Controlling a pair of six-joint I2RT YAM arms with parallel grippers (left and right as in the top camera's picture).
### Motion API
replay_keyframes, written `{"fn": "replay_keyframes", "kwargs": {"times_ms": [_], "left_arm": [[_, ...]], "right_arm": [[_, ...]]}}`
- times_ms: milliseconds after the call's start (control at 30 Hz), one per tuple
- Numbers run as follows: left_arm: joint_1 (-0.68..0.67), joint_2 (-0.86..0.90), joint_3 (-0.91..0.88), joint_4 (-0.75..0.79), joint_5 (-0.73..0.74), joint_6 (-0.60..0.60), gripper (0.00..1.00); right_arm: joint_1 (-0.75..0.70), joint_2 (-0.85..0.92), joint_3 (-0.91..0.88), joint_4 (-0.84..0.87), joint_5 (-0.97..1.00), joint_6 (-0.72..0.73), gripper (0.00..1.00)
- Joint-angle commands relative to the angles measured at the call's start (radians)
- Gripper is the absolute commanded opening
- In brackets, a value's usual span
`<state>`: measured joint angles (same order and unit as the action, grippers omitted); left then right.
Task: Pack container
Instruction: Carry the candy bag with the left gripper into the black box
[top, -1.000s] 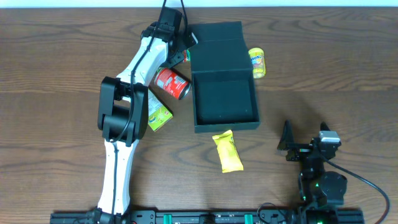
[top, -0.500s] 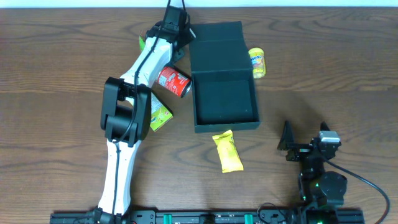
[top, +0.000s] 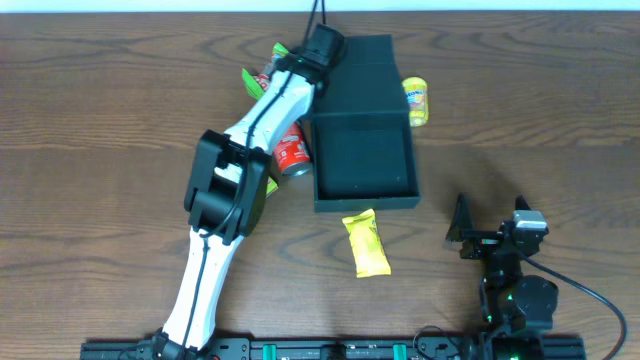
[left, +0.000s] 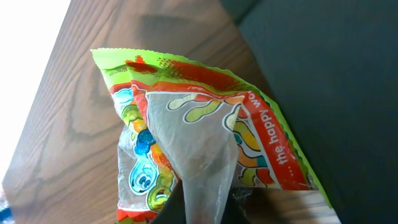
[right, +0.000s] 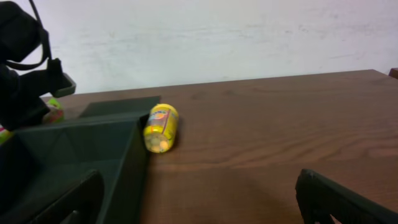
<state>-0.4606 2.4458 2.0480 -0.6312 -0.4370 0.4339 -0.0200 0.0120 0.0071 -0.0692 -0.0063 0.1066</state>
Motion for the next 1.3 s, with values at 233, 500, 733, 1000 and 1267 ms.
{"fn": "replay_keyframes", "kwargs": {"times_ms": [233, 500, 733, 1000, 1267], "left_arm": [[-0.029, -0.24, 0.005, -0.094, -0.031, -0.328, 0.06], [-0.032, -0.407, 0.005, -0.318, 0.215, -0.641, 0.07], [-0.032, -0.441, 0.002, -0.461, 0.52, -0.959, 0.06], [-0.083, -0.42, 0.001, -0.421, 0.595, -1.026, 0.06], [-0.214, -0.407, 0.001, -0.408, 0.467, -1.025, 0.06]], "right_arm": [[0.014, -0.005, -0.002, -0.005, 0.003, 0.012, 0.99], [0.014, -0.005, -0.002, -0.005, 0.003, 0.012, 0.99], [0.014, -0.005, -0.002, -0.005, 0.003, 0.012, 0.99], [0.014, -0.005, -0.002, -0.005, 0.003, 0.012, 0.99], [0.014, -0.005, -0.002, -0.006, 0.003, 0.012, 0.99]]}}
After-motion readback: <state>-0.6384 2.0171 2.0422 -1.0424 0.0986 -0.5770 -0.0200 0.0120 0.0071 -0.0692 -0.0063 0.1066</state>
